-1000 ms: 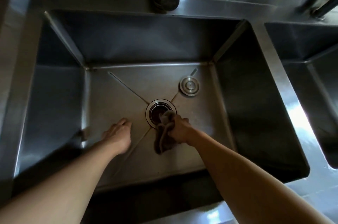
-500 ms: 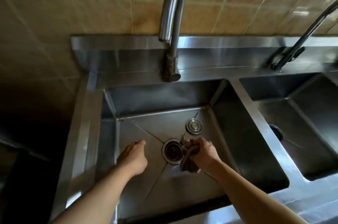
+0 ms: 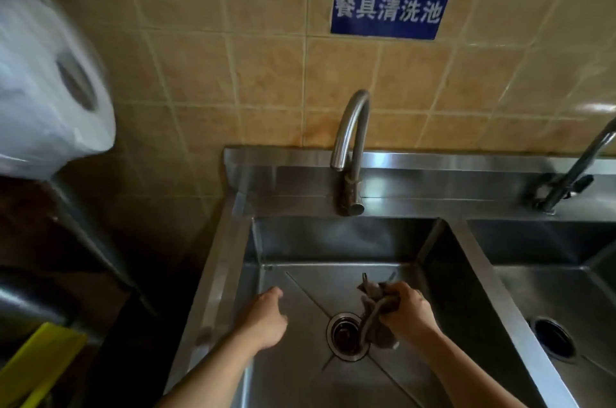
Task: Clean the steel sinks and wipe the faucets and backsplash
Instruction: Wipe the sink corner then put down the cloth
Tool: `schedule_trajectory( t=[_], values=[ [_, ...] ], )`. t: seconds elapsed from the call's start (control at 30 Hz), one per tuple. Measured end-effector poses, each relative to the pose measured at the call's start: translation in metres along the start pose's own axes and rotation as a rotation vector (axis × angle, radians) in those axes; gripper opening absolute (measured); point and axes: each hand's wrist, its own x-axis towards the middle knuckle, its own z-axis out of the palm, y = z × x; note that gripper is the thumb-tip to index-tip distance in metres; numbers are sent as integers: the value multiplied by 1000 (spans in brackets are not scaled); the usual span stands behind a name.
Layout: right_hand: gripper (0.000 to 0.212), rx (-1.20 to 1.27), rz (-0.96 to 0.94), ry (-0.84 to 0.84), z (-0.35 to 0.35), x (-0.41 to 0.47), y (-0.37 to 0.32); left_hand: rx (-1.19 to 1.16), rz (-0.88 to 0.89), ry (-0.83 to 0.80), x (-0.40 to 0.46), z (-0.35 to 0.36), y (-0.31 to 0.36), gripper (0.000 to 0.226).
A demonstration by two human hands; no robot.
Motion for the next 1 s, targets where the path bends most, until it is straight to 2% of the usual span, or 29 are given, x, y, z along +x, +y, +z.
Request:
schedule_trajectory(
  t=[0.2, 0.53, 0.7, 0.83, 1.0],
  values=[
    [23, 45, -109, -129, -30, 5, 9, -73, -94, 67, -32, 1, 14, 44],
    [20, -81, -193, -254, -67, 2, 58, -243, -277, 146, -107, 57, 48, 42],
    [25, -101, -182, -311, -64, -5, 61, -217, -306, 165, -136, 63, 52, 40],
    [25, -21, -166, -314, -49, -12, 49, -183, -323, 202, -146, 54, 44, 39],
    [40, 65, -211, -298, -29, -16, 28, -113, -310, 260, -142, 40, 35, 38]
  ],
)
